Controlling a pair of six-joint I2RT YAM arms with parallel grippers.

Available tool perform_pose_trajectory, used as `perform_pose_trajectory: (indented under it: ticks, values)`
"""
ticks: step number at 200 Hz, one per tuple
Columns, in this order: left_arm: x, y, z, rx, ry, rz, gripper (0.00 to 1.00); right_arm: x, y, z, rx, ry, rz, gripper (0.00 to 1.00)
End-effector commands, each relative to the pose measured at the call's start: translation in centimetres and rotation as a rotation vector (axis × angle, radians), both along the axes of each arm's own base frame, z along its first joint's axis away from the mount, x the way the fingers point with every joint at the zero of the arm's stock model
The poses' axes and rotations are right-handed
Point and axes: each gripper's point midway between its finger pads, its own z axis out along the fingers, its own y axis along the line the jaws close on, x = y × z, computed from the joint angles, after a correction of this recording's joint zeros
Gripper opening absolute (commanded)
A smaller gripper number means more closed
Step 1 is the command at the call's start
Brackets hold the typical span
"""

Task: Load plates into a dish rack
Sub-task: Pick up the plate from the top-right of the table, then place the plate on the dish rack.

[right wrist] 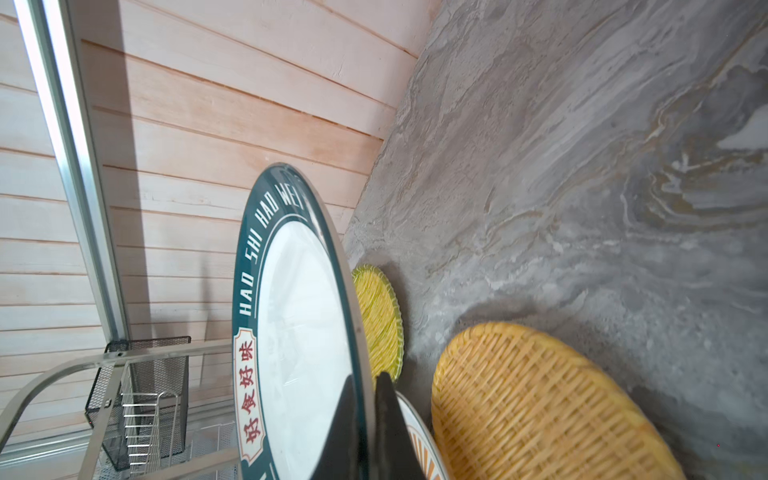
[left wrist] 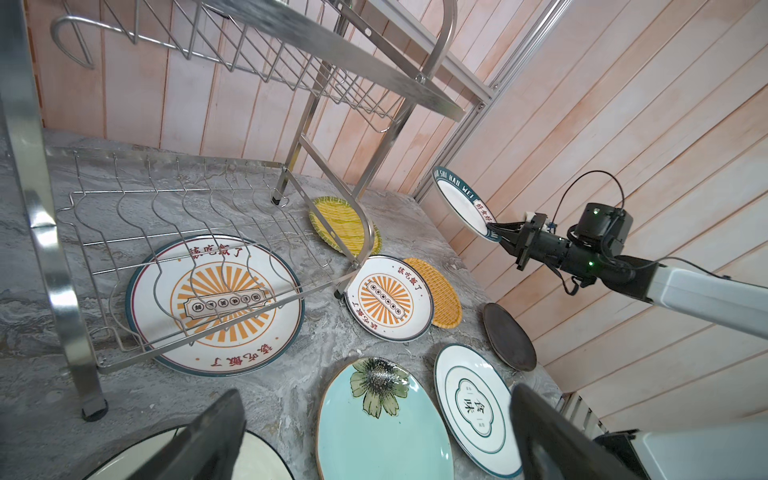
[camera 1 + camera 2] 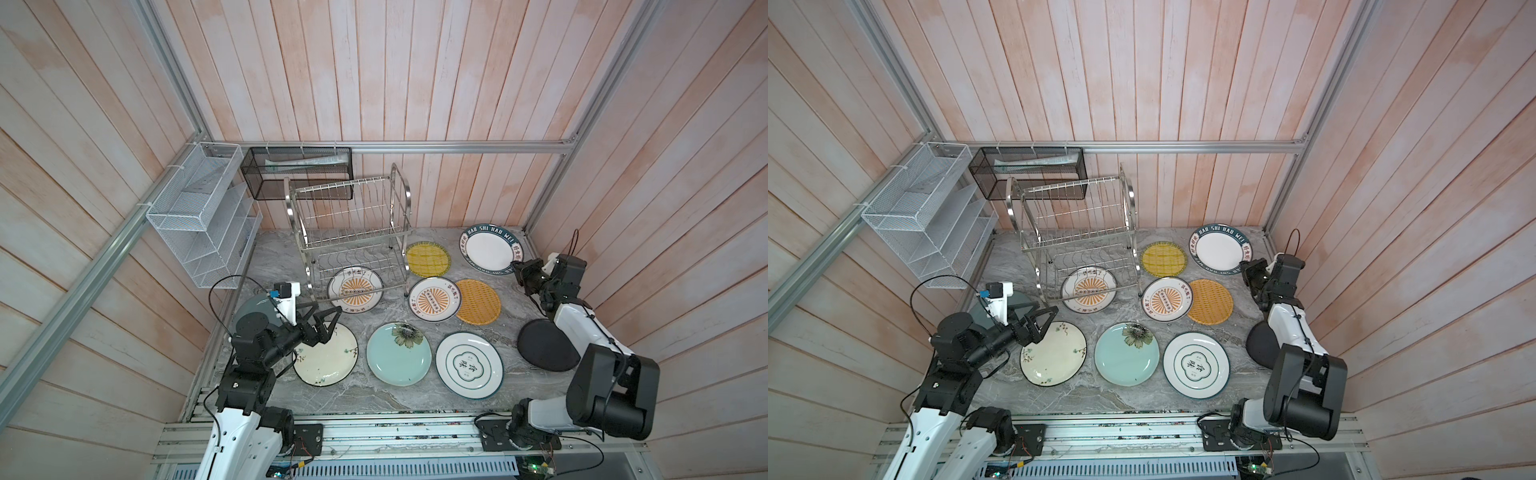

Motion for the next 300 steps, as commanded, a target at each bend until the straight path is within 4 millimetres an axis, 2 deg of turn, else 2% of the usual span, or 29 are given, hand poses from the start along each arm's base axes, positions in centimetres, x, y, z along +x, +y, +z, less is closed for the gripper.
perform_pose_trajectory:
  ticks: [1, 25, 66, 95, 101, 145, 172, 203, 248, 272, 300]
  values:
    - [0.4, -0.8, 2.1, -0.075, -0.093, 0.004, 1.0, -2.3, 0.9, 0.6, -0.064, 0.065, -0.021, 0.0]
    - [0.8, -4.0, 2.7, -0.066, -0.145, -0.025, 1.0, -4.2, 3.0, 1.7, -0.096, 0.089, 0.018, 0.0]
    - [0.0, -13.0, 2.3, 0.09, -0.245, -0.164, 1.0, -7.4, 6.0, 2.3, -0.095, 0.105, 0.108, 0.0]
    - [0.1, -19.2, 1.1, 0.347, -0.359, -0.253, 1.0, -9.5, 7.2, 2.3, -0.099, 0.161, 0.103, 0.0]
    - [-0.7, -20.9, 0.9, 0.41, -0.409, -0.287, 1.0, -9.8, 7.6, 2.2, -0.095, 0.18, 0.109, 0.0]
    - [0.8, -27.3, -1.0, 0.824, -0.692, -0.311, 0.99, -11.1, 9.9, 2.1, -0.096, 0.256, 0.144, 0.0]
    - [2.3, -29.4, -2.6, 1.041, -0.823, -0.297, 0.91, -11.5, 10.6, 2.8, -0.102, 0.255, 0.154, 0.0]
    - [2.8, -31.3, -3.9, 1.145, -0.887, -0.346, 0.77, -11.8, 11.2, 3.5, -0.118, 0.25, 0.164, 0.0]
    - [3.9, -32.7, -5.3, 1.232, -0.897, -0.363, 0.44, -12.0, 11.3, 3.8, -0.134, 0.247, 0.161, 0.0]
    - [3.7, -33.2, -5.4, 1.229, -0.895, -0.4, 0.38, -12.0, 11.2, 3.8, -0.146, 0.25, 0.154, 0.0]
    - [3.0, -33.8, -5.7, 1.21, -0.872, -0.472, 0.37, -12.1, 11.0, 4.1, -0.161, 0.244, 0.143, 0.0]
